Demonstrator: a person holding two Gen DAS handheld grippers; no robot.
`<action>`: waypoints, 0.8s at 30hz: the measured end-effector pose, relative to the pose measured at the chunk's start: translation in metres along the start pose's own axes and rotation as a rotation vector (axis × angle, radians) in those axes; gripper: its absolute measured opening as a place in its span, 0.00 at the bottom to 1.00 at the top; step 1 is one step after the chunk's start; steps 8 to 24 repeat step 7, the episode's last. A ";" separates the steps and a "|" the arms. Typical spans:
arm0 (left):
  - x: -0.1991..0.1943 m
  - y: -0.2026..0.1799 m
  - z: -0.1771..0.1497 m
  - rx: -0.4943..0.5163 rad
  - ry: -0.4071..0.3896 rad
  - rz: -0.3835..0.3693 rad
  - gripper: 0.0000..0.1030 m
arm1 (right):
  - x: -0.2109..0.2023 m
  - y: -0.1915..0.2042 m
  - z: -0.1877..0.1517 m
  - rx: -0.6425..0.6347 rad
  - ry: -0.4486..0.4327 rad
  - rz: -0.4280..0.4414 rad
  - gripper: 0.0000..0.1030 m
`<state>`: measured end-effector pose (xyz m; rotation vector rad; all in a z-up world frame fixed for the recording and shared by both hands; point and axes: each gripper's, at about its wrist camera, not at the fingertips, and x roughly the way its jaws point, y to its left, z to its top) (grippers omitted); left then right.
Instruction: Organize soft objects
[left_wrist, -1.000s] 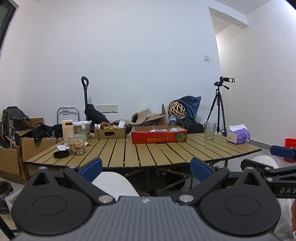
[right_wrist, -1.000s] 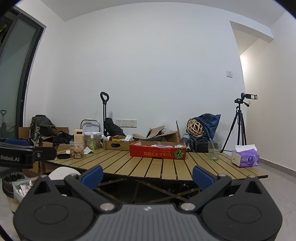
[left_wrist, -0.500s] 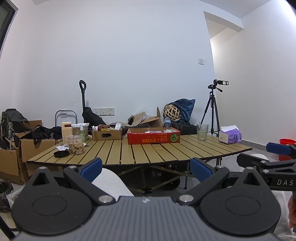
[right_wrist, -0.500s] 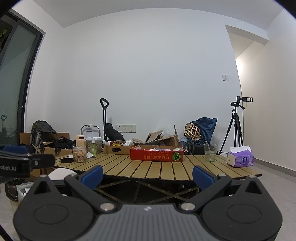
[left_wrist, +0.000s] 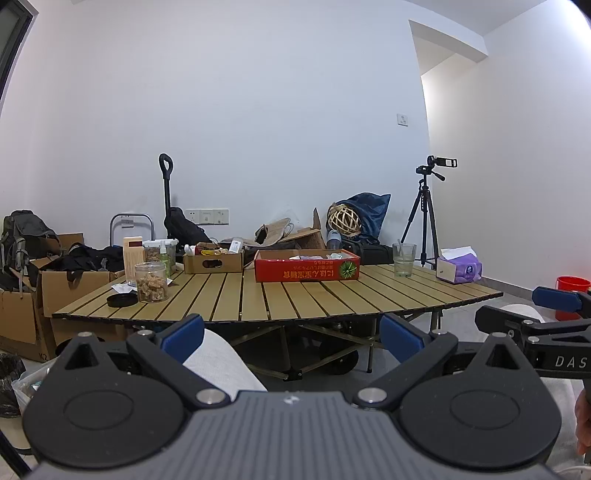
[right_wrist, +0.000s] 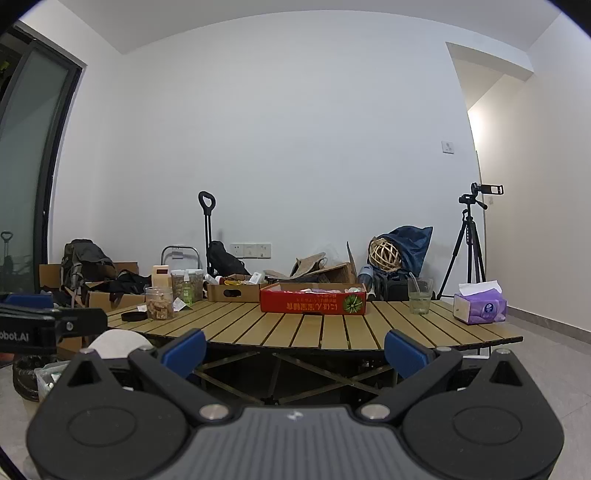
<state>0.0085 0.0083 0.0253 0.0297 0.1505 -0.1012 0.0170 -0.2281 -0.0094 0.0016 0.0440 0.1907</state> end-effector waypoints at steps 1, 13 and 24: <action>-0.001 0.000 -0.001 -0.001 0.002 0.000 1.00 | 0.000 0.000 0.000 0.000 0.002 0.001 1.00; -0.003 0.000 -0.003 -0.009 0.002 0.016 1.00 | 0.001 0.002 -0.001 0.000 0.011 0.004 1.00; -0.003 0.000 -0.003 -0.009 0.002 0.016 1.00 | 0.001 0.002 -0.001 0.000 0.011 0.004 1.00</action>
